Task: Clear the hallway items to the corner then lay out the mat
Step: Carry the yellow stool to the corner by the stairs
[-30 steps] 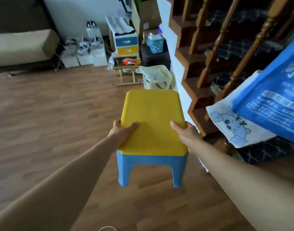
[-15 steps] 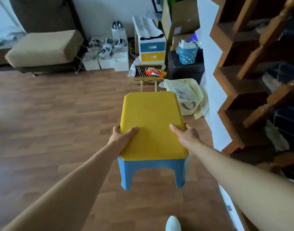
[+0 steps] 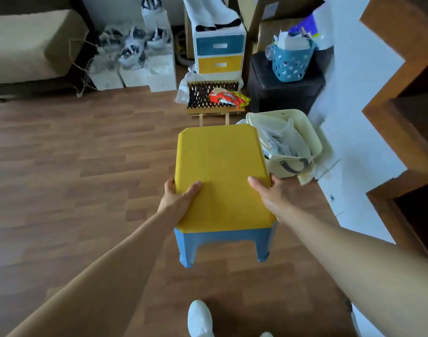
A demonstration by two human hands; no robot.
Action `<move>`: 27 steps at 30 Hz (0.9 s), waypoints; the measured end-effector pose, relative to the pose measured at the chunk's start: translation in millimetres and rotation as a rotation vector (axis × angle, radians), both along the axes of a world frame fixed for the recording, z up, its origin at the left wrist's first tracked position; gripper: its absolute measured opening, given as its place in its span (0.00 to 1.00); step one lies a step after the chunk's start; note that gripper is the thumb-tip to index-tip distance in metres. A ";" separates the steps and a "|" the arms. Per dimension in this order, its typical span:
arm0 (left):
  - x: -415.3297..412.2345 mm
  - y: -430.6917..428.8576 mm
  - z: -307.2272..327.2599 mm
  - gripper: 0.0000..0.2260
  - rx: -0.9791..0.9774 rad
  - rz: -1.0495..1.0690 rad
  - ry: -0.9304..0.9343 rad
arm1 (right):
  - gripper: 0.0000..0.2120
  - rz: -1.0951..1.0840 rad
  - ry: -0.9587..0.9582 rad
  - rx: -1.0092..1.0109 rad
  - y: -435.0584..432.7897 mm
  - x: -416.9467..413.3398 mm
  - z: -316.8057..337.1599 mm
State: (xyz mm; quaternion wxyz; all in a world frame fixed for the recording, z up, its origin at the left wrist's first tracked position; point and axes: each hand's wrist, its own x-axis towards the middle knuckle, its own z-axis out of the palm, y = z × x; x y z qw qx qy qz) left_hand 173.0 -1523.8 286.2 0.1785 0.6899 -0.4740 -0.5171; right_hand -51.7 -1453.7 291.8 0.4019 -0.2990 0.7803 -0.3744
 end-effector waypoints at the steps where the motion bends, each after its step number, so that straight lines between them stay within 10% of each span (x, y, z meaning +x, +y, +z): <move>1: -4.6 -17.4 -17.3 0.39 -0.004 -0.006 -0.006 | 0.28 -0.004 0.008 0.010 -16.5 -4.2 -18.0; 8: -36.7 -114.5 -166.2 0.40 -0.041 0.004 0.004 | 0.34 0.054 -0.026 -0.005 -118.4 -40.3 -164.3; 15: -68.4 -177.5 -301.4 0.39 -0.099 0.020 0.053 | 0.19 0.054 -0.046 -0.090 -187.9 -74.8 -300.2; 27: -101.5 -251.2 -371.1 0.39 -0.161 0.015 0.045 | 0.31 0.075 0.050 -0.071 -263.6 -108.5 -371.7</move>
